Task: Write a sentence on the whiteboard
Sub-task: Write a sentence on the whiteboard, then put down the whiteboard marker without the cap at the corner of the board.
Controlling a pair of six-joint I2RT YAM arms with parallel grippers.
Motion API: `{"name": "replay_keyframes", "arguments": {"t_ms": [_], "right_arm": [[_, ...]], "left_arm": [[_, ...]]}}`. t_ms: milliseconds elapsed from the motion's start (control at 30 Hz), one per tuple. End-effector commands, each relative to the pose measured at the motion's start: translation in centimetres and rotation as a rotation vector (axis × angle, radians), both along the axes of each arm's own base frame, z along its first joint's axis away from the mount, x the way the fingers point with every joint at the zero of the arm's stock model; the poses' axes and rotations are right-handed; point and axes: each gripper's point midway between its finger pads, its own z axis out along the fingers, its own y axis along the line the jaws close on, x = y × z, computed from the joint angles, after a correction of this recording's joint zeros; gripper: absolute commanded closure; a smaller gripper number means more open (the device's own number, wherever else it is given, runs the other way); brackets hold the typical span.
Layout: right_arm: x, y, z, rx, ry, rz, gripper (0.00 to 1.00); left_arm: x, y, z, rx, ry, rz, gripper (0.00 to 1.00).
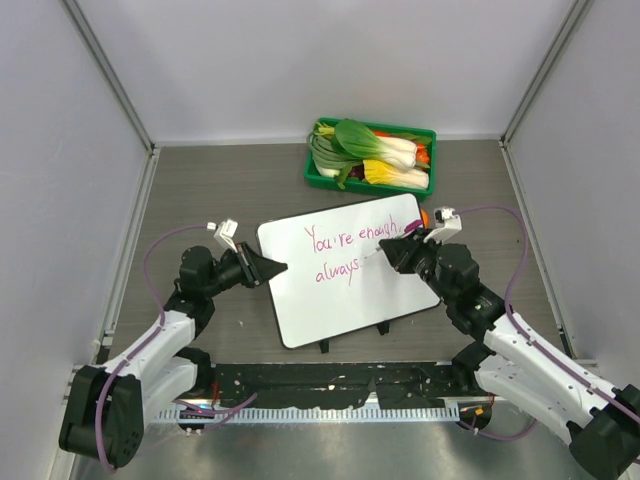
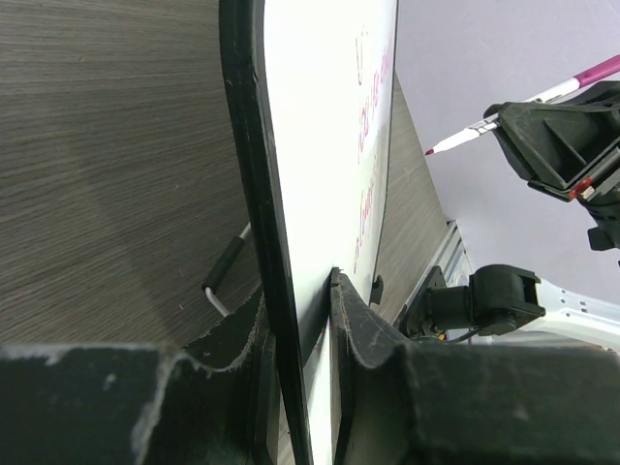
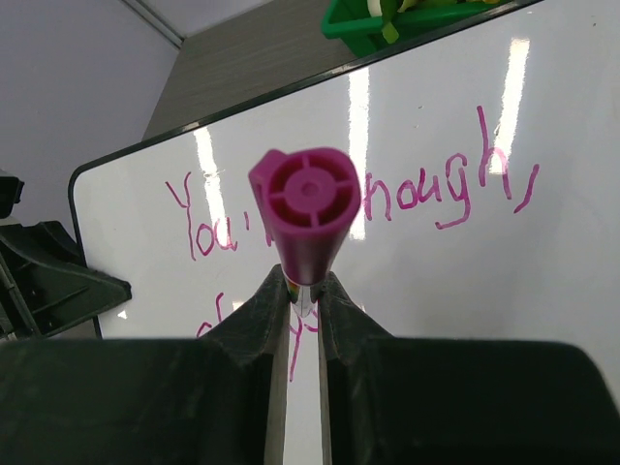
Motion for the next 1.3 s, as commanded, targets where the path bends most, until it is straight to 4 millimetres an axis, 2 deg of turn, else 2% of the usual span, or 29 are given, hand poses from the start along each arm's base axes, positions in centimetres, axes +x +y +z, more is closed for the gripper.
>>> {"name": "replay_keyframes", "arguments": {"t_ms": [0,167,233,400,833,900,1033,1267], "right_arm": [[0.2,-0.4,2.8,0.039,-0.052,-0.018,0.99],[0.2,-0.4,2.1,0.038,-0.037,-0.015,0.99],[0.2,-0.5,2.1,0.040,-0.036,-0.015,0.99],[0.1,-0.7,2.1,0.036,-0.038,-0.019,0.99],[-0.8,-1.0,1.6,0.031,-0.017,-0.003,0.99],[-1.3,-1.2,0.4,0.002,0.026,0.003,0.99],[-2.1,-1.7,-0.5,-0.018,0.059,0.004,0.99],[-3.7,-2.1,-1.1,-0.001,0.119,0.017,0.99]], "left_arm": [[1.0,2.3,-3.9,0.196,-0.018,0.087,1.00],[1.0,2.6,-3.8,0.203,-0.025,0.103,1.00],[1.0,2.7,-3.8,0.207,-0.023,0.109,0.95],[1.0,2.9,-3.8,0.213,-0.022,0.121,0.66],[1.2,3.9,-3.0,0.240,-0.053,0.183,0.15],[1.2,4.3,-2.6,0.245,-0.067,0.209,0.10],[1.3,5.5,-2.0,0.271,-0.084,0.276,0.00],[1.1,6.7,-0.5,0.254,-0.085,0.361,0.00]]}}
